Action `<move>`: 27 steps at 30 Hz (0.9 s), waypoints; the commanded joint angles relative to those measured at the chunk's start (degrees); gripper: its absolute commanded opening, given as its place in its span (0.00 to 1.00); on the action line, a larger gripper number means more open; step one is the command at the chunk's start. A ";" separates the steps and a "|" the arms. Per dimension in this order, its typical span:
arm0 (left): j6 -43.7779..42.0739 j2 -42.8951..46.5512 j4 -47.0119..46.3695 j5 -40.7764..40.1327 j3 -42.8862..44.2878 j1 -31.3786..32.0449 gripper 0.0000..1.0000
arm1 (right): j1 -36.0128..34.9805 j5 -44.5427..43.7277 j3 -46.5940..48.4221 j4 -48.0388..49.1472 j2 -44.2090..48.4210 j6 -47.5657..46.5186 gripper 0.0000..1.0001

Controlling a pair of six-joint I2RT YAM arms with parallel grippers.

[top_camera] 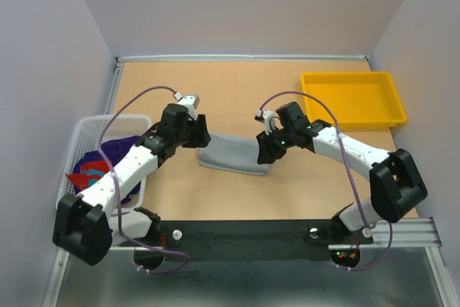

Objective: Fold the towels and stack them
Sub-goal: Fold the towel

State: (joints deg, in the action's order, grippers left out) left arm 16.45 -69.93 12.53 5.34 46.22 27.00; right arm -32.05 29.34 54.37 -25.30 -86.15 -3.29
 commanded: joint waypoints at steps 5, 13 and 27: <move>10.26 8.32 -4.34 3.09 -3.32 0.50 0.57 | -0.82 0.28 -0.23 4.18 4.68 10.83 0.41; 17.55 3.14 -18.76 0.81 -10.70 2.09 0.40 | -0.82 2.47 -10.76 19.93 1.70 20.43 0.39; 27.31 -1.01 -29.59 -1.39 -26.16 2.09 0.20 | 1.29 -10.79 -22.72 22.40 2.12 26.58 0.27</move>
State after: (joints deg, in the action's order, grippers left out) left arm 39.81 -73.82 -15.57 5.93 23.03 28.84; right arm -32.21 26.39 34.76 -2.13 -85.65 21.61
